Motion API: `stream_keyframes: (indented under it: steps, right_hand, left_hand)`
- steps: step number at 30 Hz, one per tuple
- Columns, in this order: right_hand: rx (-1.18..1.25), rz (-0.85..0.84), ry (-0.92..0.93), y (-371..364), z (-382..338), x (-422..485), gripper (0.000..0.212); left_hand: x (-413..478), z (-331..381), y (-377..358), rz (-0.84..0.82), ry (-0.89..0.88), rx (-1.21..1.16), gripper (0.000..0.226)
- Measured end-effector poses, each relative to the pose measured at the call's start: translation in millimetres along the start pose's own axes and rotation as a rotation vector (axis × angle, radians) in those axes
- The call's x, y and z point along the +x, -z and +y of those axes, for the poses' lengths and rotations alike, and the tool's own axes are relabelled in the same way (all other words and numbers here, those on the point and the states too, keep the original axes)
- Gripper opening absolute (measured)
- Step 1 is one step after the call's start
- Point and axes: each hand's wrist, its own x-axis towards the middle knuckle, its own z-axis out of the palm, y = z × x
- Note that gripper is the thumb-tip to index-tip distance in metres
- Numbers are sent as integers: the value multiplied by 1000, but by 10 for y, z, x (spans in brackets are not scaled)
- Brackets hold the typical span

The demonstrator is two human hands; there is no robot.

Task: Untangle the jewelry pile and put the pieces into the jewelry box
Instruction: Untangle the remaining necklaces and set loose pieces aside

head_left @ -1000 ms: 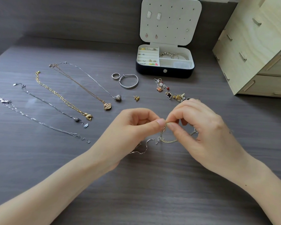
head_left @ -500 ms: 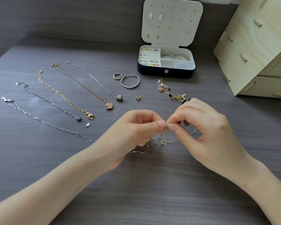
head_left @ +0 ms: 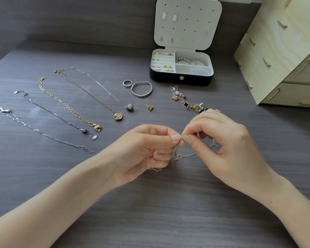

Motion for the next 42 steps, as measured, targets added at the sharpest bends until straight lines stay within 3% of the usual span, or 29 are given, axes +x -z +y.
stream_keyframes:
  steps: [12, 24, 32, 37, 42]
  right_hand:
    - [267, -13, -191, 36, -72, 11, 12]
    - [297, -7, -285, 46, -98, 18, 8]
    - [474, -62, -376, 83, -120, 16, 8]
    - [187, -33, -175, 72, -98, 12, 12]
    - [0, 28, -32, 33, -34, 13, 19]
  left_hand:
    - [17, -13, 1, -69, 33, -141, 14]
    - [14, 8, 0, -27, 5, -151, 13]
    - [-7, 10, -2, -53, -13, -180, 6]
    - [-18, 7, -36, 63, -80, -27, 17]
    - [-32, -1, -73, 168, -198, 168, 8]
